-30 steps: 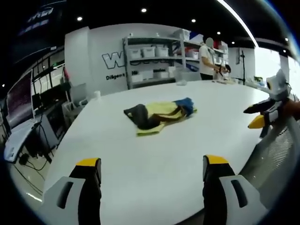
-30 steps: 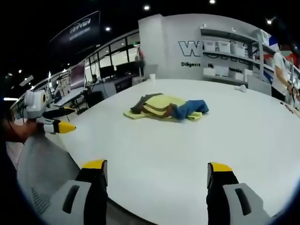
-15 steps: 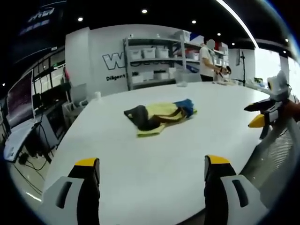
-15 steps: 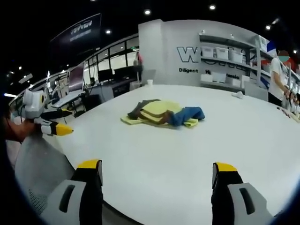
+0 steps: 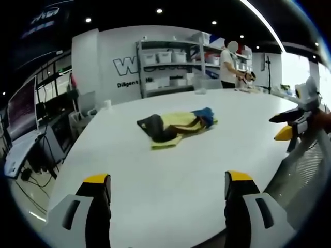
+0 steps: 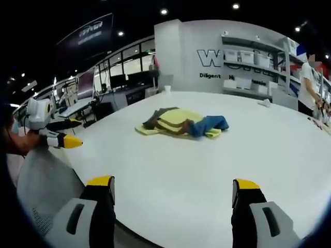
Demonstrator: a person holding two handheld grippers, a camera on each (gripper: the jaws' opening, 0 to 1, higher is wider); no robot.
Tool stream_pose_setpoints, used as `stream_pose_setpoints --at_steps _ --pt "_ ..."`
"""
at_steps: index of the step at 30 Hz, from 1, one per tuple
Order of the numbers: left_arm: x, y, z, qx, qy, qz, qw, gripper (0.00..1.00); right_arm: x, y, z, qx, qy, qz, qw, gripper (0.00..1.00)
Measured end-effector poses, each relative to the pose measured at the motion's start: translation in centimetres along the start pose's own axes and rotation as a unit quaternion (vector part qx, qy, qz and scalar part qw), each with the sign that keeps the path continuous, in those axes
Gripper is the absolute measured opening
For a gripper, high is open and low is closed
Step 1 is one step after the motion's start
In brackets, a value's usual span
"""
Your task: Fold the garment on the visible template until the final outline fits inside the template.
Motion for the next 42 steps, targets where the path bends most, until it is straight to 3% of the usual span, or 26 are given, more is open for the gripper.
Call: stream_pose_setpoints --at_steps 30,42 --pt "-0.8 -0.4 -0.3 -0.012 0.025 -0.007 0.9996 0.93 -0.2 -0.2 -0.1 -0.006 0.007 0.011 0.9999 0.97" --pt "-0.8 -1.3 -0.4 -0.031 0.04 -0.059 0.9969 0.99 0.3 0.0 0.1 0.008 0.003 0.041 0.9991 0.99"
Point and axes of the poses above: the point that each gripper's makers call its tool centre point, and the gripper's own axes: z roughly backward along the fingers, y roughly to its left, x roughly out of its top, the point moved 1 cm from there along z, roughly backward along the fingers, and after that the axes turned 7 degrees about -x, right-handed, at the moved point
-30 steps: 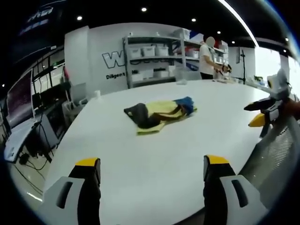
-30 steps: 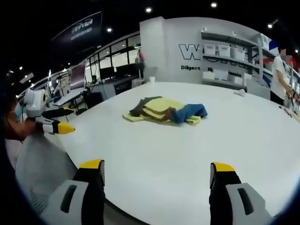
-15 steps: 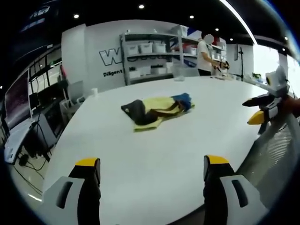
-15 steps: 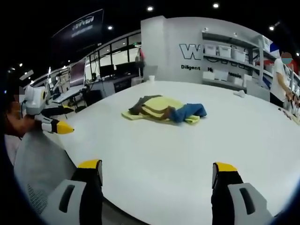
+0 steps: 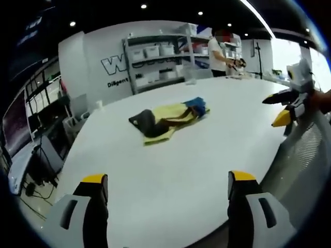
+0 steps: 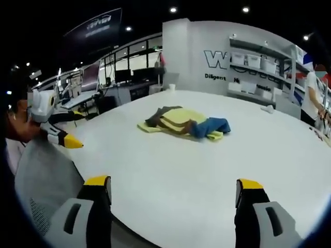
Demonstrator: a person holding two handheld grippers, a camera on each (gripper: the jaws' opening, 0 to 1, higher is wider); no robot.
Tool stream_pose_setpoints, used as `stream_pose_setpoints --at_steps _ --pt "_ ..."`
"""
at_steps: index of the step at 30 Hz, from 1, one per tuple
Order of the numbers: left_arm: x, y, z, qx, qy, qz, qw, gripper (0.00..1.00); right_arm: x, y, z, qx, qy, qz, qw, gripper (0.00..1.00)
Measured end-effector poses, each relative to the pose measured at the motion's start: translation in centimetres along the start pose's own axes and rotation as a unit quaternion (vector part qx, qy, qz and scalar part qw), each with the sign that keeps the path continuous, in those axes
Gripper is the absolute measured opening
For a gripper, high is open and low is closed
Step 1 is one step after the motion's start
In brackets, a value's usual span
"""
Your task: Fold the garment on the visible template until the final outline fits inside the template.
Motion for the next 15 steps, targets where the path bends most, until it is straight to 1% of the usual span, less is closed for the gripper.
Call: stream_pose_setpoints --at_steps 3,4,6,8,9,12,13,15 --pt "0.1 -0.4 0.0 -0.013 0.008 0.002 0.9999 0.96 0.3 -0.1 0.0 0.002 -0.002 0.006 1.0 0.99" --pt "0.1 -0.5 0.0 -0.02 0.006 0.005 0.9998 0.96 0.4 -0.1 0.0 0.002 -0.006 0.006 1.0 0.99" --pt "0.2 -0.4 0.0 -0.021 0.008 0.006 0.9997 0.96 0.5 -0.1 0.1 0.003 -0.006 0.009 0.9999 0.99" --pt "0.3 -0.3 -0.1 -0.031 0.01 0.009 0.9994 0.99 0.7 -0.2 0.2 0.0 -0.009 0.021 0.9997 0.99" --pt "0.4 -0.3 -0.1 -0.031 0.009 0.006 0.9995 0.99 1.0 -0.1 0.2 0.002 -0.017 0.029 0.9994 0.99" --pt "1.0 0.2 -0.1 -0.03 0.006 -0.001 0.9995 0.98 1.3 -0.1 0.1 0.006 -0.021 0.036 0.9991 0.99" --pt "1.4 0.4 -0.1 -0.028 -0.001 -0.004 0.9996 0.97 1.5 -0.2 0.1 0.006 -0.025 0.04 0.9989 0.99" --pt "1.9 0.8 -0.2 -0.027 -0.007 -0.012 0.9995 0.93 2.0 -0.4 -0.1 0.011 -0.03 0.038 0.9988 0.99"
Point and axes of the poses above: the point that each gripper's makers call its tool centre point, and the gripper's own axes: z roughly backward along the fingers, y roughly to its left, x roughly out of its top, the point moved 1 cm from there along z, roughly backward along the fingers, and after that the axes turned 7 degrees about -x, right-handed, at the moved point
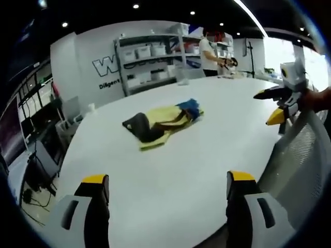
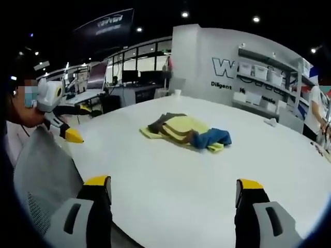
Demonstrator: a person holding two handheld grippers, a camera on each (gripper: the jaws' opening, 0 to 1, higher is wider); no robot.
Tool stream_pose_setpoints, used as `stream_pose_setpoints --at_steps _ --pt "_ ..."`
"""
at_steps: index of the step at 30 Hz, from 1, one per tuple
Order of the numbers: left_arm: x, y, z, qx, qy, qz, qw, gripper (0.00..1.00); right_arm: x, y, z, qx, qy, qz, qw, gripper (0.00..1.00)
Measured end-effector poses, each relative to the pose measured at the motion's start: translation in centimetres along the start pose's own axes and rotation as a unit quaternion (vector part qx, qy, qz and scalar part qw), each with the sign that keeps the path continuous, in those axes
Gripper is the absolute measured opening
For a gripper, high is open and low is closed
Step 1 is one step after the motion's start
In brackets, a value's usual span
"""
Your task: Fold the garment on the visible template until the final outline fits inside the template.
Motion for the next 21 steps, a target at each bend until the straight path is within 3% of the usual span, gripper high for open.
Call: stream_pose_setpoints --at_steps 9,16,21 --pt "0.3 0.9 -1.5 -0.007 0.01 -0.012 0.9999 0.98 1.5 -0.1 -1.4 0.033 -0.001 0.034 0.9989 0.99" --pt "0.2 2.2 -2.3 -0.001 0.019 -0.007 0.9998 0.94 2.6 -1.7 -1.7 0.017 0.003 0.001 0.9998 0.99" --pt "0.1 2.1 -2.8 -0.007 0.026 -0.008 0.9996 0.94 2.9 -2.2 -1.8 0.017 0.001 0.024 0.9996 0.99"
Point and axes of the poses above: the point that each gripper's makers call its tool centre point, and the gripper's own axes: z roughly backward along the fingers, y roughly to its left, x roughly out of its top, the point moved 1 cm from there along z, roughly backward along the fingers, and after that the axes turned 7 degrees about -x, right-handed, at the moved point
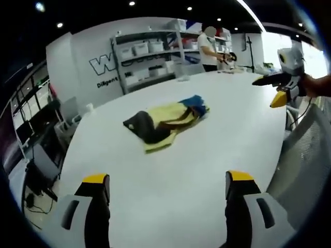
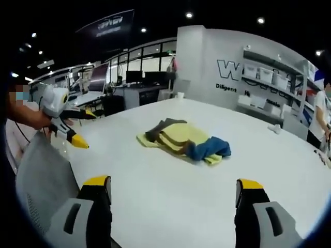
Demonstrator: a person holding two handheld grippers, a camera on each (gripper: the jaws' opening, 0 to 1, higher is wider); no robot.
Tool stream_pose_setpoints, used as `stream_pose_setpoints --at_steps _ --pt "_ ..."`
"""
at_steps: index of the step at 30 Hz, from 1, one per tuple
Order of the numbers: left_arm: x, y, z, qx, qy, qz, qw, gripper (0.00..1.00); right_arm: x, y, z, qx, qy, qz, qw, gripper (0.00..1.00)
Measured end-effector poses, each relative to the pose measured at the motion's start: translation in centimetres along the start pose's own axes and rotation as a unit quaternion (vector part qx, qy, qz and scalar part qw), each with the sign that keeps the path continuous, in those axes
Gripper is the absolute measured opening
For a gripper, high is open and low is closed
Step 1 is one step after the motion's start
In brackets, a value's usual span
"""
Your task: Fold the garment on the visible template until the final outline fits inside the template.
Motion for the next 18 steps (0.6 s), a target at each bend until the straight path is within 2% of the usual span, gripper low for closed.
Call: stream_pose_setpoints --at_steps 6,11,18 --pt "0.4 0.4 -0.7 -0.004 0.006 -0.008 0.9999 0.93 0.4 -1.0 -0.5 0.003 0.004 0.028 0.9996 0.99" --pt "0.3 0.8 -1.2 -0.003 0.011 -0.009 0.9999 0.92 0.4 -1.0 -1.3 0.014 0.013 0.052 0.9984 0.99" --pt "-0.4 0.8 -1.9 -0.007 0.024 -0.015 0.9996 0.9 0.2 -1.0 -2.2 0.027 0.02 0.06 0.9976 0.99"
Point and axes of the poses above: the point that each gripper's makers call its tool centre point, and the gripper's own axes: z roughly backward along the fingers, y roughly to its left, x roughly out of its top, the point moved 1 cm from there along z, roughly backward along the fingers, and after that the axes turned 7 degrees about -x, right-handed, at the moved point
